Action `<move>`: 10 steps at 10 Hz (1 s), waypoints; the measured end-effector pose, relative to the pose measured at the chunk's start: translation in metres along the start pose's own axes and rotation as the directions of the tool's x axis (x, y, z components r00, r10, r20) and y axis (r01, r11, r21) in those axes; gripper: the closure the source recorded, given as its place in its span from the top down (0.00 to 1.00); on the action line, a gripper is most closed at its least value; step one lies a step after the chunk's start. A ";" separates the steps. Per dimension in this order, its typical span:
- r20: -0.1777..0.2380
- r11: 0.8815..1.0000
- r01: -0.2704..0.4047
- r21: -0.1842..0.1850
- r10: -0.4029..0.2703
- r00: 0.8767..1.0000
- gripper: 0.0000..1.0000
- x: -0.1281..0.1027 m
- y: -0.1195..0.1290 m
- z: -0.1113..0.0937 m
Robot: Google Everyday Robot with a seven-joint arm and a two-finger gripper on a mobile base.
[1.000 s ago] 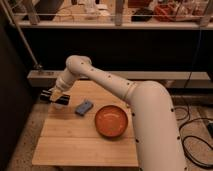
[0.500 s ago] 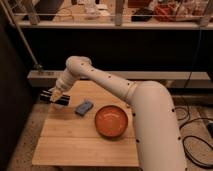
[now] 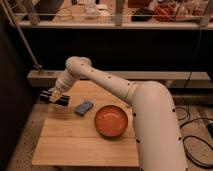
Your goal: Place the eraser in the ceramic cup
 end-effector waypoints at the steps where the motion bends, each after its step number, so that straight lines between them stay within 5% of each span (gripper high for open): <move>1: 0.000 1.000 -0.002 0.001 0.002 1.000 0.03 0.000 0.000 0.000; 10: 0.004 1.000 -0.016 0.007 0.016 1.000 0.03 0.001 0.003 0.001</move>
